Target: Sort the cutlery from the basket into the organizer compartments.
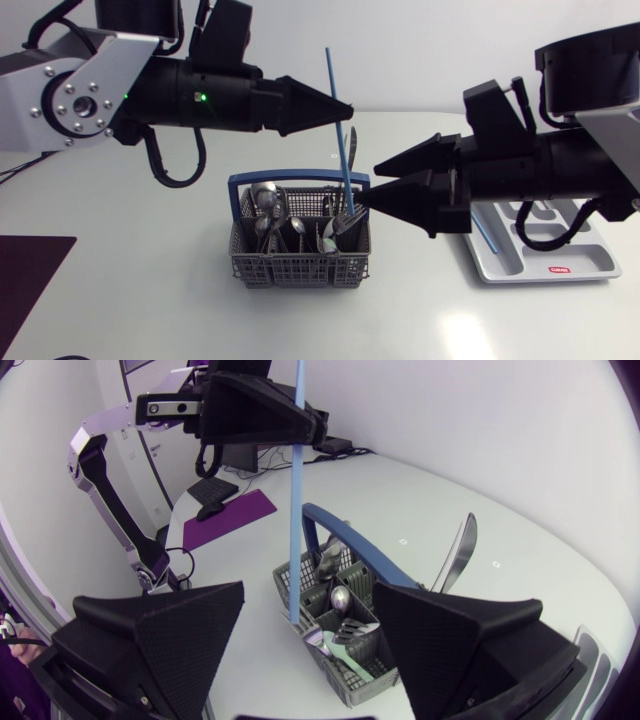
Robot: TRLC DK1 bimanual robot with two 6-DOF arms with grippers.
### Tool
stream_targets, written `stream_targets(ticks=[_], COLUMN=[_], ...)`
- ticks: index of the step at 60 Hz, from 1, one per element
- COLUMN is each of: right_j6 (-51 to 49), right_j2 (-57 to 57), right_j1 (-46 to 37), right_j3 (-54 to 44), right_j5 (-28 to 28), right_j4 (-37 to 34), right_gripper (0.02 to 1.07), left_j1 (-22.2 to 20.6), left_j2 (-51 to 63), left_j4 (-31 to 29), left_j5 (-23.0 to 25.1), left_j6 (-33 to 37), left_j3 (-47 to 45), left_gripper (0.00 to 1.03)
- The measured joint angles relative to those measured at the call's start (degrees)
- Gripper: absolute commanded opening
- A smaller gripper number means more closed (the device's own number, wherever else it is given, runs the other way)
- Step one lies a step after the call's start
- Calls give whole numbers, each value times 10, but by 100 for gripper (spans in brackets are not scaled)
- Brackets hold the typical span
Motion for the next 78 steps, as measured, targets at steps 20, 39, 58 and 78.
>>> stream_targets(ticks=[20,39,58,78], right_j6=[2,2,2,4], right_j2=[6,26,45,54], right_j1=[0,0,2,7], right_j3=[23,31,37,39], right_j5=[-13,-13,-15,-42], right_j4=[-9,-9,-6,-5], right_gripper=[77,42,22,7], left_j1=[-13,-14,-14,-14], left_j2=[13,32,32,33], left_j4=[-1,-2,-2,-2], left_j5=[2,11,12,15], left_j6=[-14,-16,-16,-17], left_j3=[36,36,36,36], left_gripper=[4,3,4,4])
